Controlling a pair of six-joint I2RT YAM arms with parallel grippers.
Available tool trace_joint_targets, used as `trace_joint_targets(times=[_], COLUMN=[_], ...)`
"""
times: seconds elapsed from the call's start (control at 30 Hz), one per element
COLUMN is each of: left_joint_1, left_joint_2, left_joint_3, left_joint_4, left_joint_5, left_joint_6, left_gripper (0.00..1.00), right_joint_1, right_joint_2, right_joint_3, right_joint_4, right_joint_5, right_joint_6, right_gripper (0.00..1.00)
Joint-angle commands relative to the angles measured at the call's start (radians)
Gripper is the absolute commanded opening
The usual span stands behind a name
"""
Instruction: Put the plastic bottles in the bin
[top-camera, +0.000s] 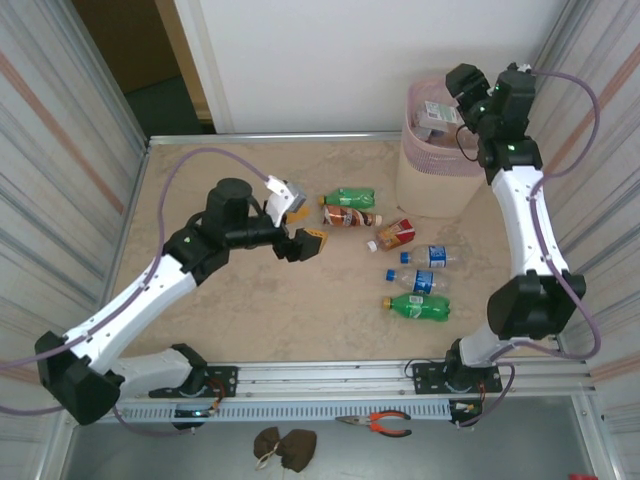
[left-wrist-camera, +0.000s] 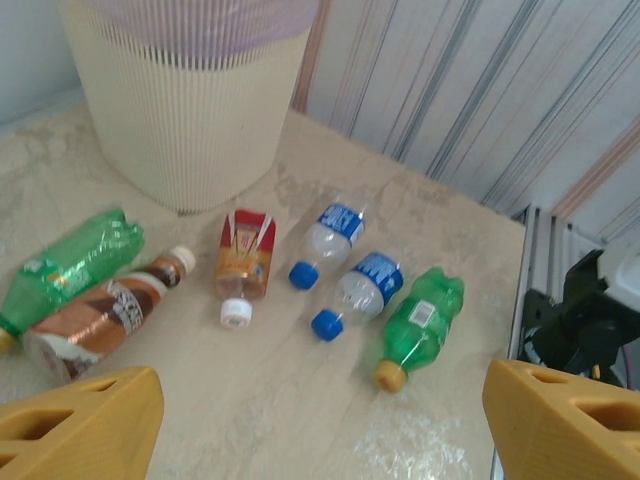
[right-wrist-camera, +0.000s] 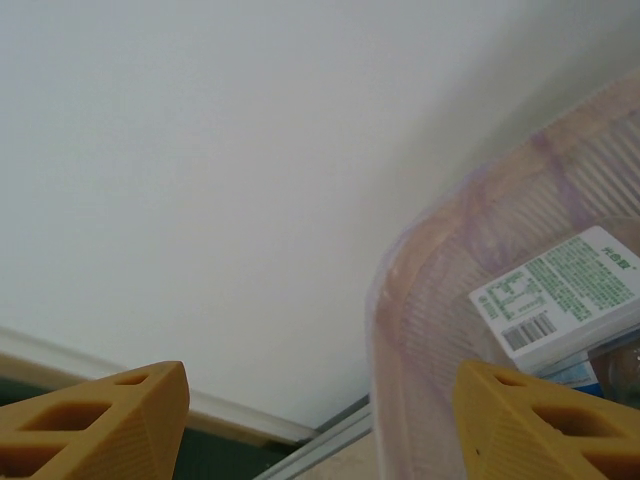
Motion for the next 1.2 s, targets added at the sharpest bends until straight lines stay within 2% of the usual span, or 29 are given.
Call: trace_joint_targets(times=[0.0, 0.23, 0.6, 0.93, 1.17], left_joint_1=[0.02, 0.038, 0.075, 0.088, 0.096], left_joint_2=[0.058, 0.229, 0.518, 0.793, 0.963], left_joint_3=[0.057, 0.194, 0.426, 0.636, 0.733], left_joint_4=[-0.109, -0.242, -0.34, -0.343, -0.332], left_joint_5=[-0.01, -0.014, 0.007, 0.048, 0.032], left_joint_6=[0.079, 0.212, 0.342, 0.384, 0.394], left_gripper=[0.83, 0.81, 0.79, 0.78, 0.77], right_joint_1=[0.002, 0.001, -0.023, -0.044, -0.049], right_joint_2=[-0.094, -0.231, -0.41, -0.458, -0.478], right_joint_3=[-0.054, -0.17, -0.305, -0.34, -0.373], right_joint_4=[0.011, -0.047, -0.115, -0.15, -0.165], right_joint_5=[-0.063, -0.069, -0.018, -0.026, -0.031], right_joint_6=[-0.116, -0.18, -0.253, -0.264, -0.27], right_gripper=[0.69, 0.68, 0.68, 0.68, 0.69])
